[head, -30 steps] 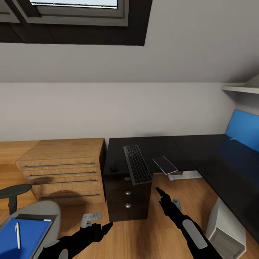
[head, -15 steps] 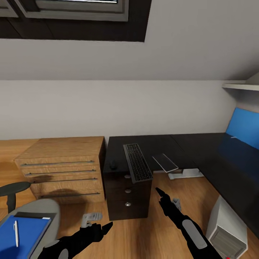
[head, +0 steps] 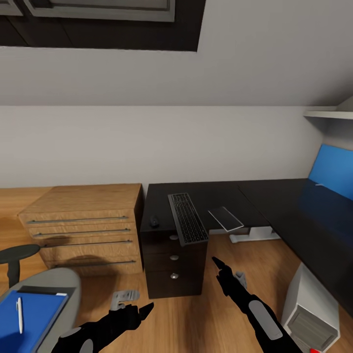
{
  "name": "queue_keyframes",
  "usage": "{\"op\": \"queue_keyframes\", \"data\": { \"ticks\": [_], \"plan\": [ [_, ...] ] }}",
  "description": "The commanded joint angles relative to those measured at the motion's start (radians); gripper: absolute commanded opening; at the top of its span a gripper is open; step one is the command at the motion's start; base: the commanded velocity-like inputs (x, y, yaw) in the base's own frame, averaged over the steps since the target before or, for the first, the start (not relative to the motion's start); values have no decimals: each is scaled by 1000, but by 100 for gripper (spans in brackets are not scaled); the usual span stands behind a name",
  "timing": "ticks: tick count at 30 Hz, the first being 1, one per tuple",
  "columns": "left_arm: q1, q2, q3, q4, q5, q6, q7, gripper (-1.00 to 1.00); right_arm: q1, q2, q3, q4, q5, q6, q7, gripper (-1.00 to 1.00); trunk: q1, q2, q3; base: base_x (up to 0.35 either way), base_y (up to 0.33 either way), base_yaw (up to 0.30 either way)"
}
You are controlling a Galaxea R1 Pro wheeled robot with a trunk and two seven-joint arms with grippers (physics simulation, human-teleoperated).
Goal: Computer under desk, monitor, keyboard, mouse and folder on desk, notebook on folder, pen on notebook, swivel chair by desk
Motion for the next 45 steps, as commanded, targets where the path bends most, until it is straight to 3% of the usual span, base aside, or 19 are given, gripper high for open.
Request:
{"op": "queue_keyframes", "data": {
  "ticks": [1, 13, 30, 35, 45],
  "plan": [
    [0, 0, 1, -1, 2, 5, -2, 100, 0, 0, 0, 1, -10, 4, 0, 100, 4, -8, -4, 0, 0, 0],
    [0, 1, 3, 7, -1, 1, -3, 100, 0, 7, 8, -2, -12, 4, 0, 100, 8, -15, -7, 9, 0, 0],
    [0, 3, 10, 8, -3, 1, -3, 100, 0, 11, 12, -2, -12, 4, -2, 100, 8, -15, -7, 178, 0, 0],
    [0, 3, 10, 8, -4, 2, -3, 100, 0, 40, 13, -3, -10, 3, 0, 100, 8, -15, -7, 15, 0, 0],
    [0, 3, 10, 8, -4, 2, -3, 100, 0, 56, 13, -1, -9, 3, 0, 100, 8, -15, -7, 153, 0, 0]
  ]
}}
